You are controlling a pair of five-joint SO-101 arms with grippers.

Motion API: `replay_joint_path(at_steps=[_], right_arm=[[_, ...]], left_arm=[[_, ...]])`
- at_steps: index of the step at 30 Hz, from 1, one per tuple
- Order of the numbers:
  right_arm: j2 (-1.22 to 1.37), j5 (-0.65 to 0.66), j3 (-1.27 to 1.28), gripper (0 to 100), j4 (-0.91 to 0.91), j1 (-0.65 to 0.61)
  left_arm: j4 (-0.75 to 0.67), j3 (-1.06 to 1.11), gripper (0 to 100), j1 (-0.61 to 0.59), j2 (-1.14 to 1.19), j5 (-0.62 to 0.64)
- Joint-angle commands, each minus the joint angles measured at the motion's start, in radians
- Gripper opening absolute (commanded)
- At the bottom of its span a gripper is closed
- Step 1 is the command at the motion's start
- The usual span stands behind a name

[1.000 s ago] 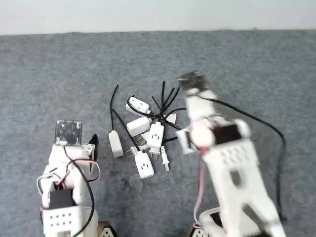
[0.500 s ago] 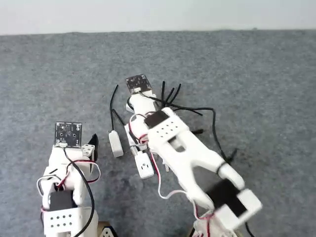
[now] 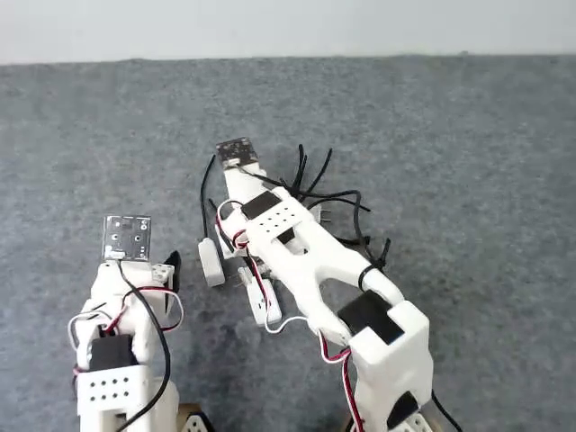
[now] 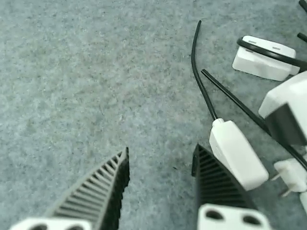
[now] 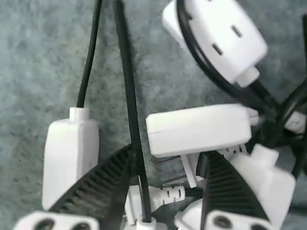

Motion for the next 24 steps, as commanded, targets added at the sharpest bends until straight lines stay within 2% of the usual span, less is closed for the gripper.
replay_joint_path(at_steps=[1,12,24], right_arm=[[0.038,0.106,-0.023,20.6,0.018,0.047],[0.047,0.127,-0.118,20.5,0.180,0.265],[0.045,0.132,-0.130,20.5,0.199,0.409]], left_arm=[[-0.021,-0.056,20,-0.005,-0.005,-0.014],[-0.023,-0.053,20,-0.005,-0.005,-0.015],[-0.025,-0.050,20,-0.005,0.003,-0.015]])
